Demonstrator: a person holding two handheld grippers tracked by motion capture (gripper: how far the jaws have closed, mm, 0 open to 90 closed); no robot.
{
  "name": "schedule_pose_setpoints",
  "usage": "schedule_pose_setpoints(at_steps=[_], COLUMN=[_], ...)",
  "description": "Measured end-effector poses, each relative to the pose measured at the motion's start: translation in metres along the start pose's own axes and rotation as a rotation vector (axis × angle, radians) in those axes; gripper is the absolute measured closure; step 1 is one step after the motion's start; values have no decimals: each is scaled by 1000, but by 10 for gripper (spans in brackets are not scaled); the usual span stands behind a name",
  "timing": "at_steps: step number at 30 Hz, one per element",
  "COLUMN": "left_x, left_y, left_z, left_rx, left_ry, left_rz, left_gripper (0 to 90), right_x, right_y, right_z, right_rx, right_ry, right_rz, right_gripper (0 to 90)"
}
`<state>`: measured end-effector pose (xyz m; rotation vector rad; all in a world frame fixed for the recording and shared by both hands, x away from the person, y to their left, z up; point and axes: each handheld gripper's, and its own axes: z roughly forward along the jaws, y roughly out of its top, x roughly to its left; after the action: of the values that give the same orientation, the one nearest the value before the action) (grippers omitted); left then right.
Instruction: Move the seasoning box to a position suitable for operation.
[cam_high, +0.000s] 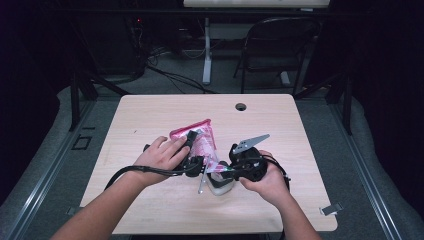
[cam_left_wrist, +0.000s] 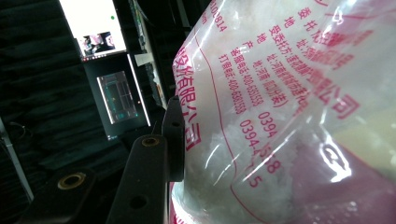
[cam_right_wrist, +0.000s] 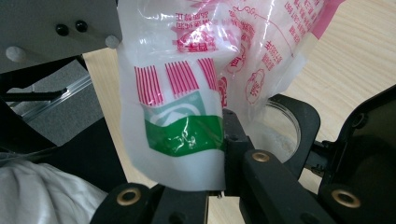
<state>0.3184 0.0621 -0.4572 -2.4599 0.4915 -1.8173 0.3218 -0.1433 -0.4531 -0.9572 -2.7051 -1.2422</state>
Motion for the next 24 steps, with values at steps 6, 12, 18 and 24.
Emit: schedule_pose_setpoints(at_steps=[6,12,18,24], left_x=[0,0,2,2], left_y=[1,2,4,5], left_z=[-2,-3,-4,-6], left_rx=[7,2,5,9], left_ry=[8,20,24,33], left_rz=[18,22,34,48], left_gripper=[682,684,684,686], right_x=[0,0,-1,-2], right_y=[0,-1,-1,-2], right_z=[0,0,0,-1], right_rx=[7,5,8,11], right_ry=[2,2,1,-1], right_rz=[-1,1,3,3], right_gripper=[900,900,900,900])
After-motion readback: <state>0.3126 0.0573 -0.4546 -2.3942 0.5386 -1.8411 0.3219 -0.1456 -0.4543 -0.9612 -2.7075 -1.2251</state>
